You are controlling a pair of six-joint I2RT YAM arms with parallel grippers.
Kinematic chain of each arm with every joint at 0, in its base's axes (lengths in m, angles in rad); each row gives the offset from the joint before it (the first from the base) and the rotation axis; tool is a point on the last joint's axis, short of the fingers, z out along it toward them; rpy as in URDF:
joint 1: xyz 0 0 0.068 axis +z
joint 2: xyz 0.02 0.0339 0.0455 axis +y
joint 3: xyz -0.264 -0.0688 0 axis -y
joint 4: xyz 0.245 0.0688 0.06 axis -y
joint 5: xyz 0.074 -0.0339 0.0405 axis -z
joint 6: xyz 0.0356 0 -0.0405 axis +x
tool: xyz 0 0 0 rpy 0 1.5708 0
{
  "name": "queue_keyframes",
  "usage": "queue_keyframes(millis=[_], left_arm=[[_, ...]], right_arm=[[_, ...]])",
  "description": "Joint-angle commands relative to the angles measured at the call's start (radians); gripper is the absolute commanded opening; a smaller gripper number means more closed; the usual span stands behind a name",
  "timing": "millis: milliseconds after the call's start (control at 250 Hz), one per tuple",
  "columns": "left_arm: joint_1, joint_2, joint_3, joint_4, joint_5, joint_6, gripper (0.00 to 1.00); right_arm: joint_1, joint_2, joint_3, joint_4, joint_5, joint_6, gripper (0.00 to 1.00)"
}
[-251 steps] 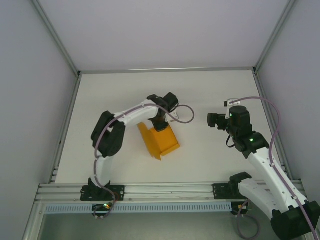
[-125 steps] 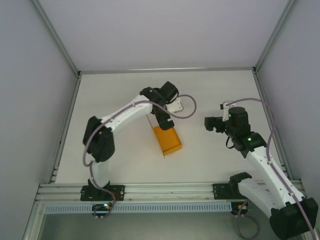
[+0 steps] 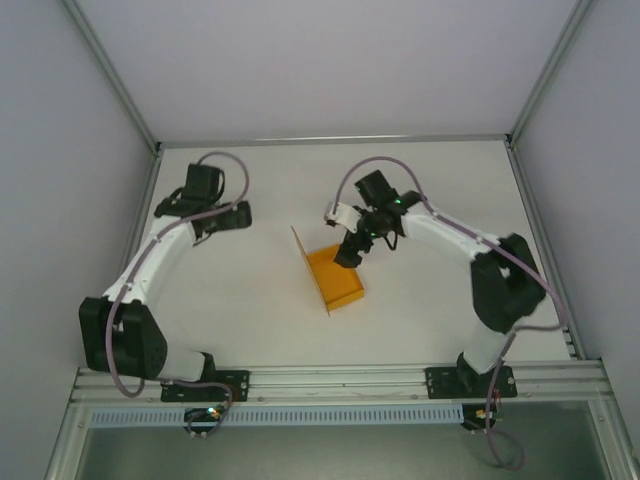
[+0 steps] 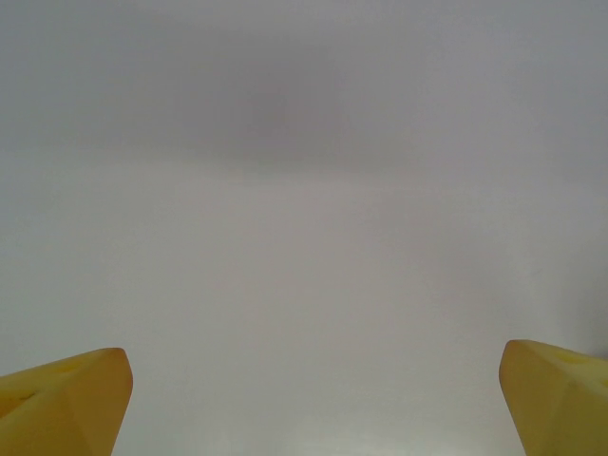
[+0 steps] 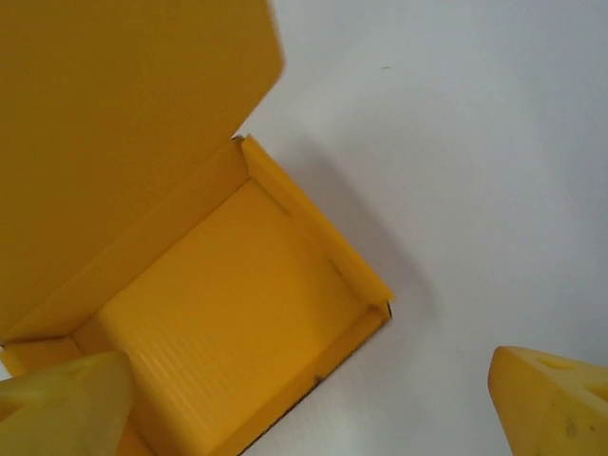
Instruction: Assemble paper box
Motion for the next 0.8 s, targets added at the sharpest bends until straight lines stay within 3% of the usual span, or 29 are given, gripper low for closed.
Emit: queue_keyframes(millis=[0,172,335,487,627,715,795], left_arm=[[0.019,-0.087,-0.099,0.053,0.066,-0.116,1.0],[0.047,-0.154,-0.172,0.032,0.045,-0.104,1.0],[0.054,-0.176,-0.198,0.04,0.041,-0.107,1.0],[0.055,-0.178,-0.199,0.031,0.055,-0.099,1.0],[0.055,-0.18,-0.2,0.025,0.061,-0.109,1.0],[0.054,-0.187,-0.199,0.02,0.061,-0.128,1.0],[0.054,-0.202,-0.203,0.028,0.053,-0.147,1.0]], right_arm=[[0.028,0.134,0.142,-0.241,-0.051,-0.279,0.95],[0.037,0.327,0.365,-0.367,-0.052,-0.3,0.87],[0.051,0.409,0.421,-0.353,-0.051,-0.278,0.79],[0.059,0.45,0.446,-0.346,-0.034,-0.213,0.53],[0.07,0.414,0.359,-0.184,0.106,-0.063,0.13],[0.069,0.348,0.264,-0.059,0.189,0.109,0.06],[0.069,0.26,0.151,0.069,0.319,0.381,0.01]])
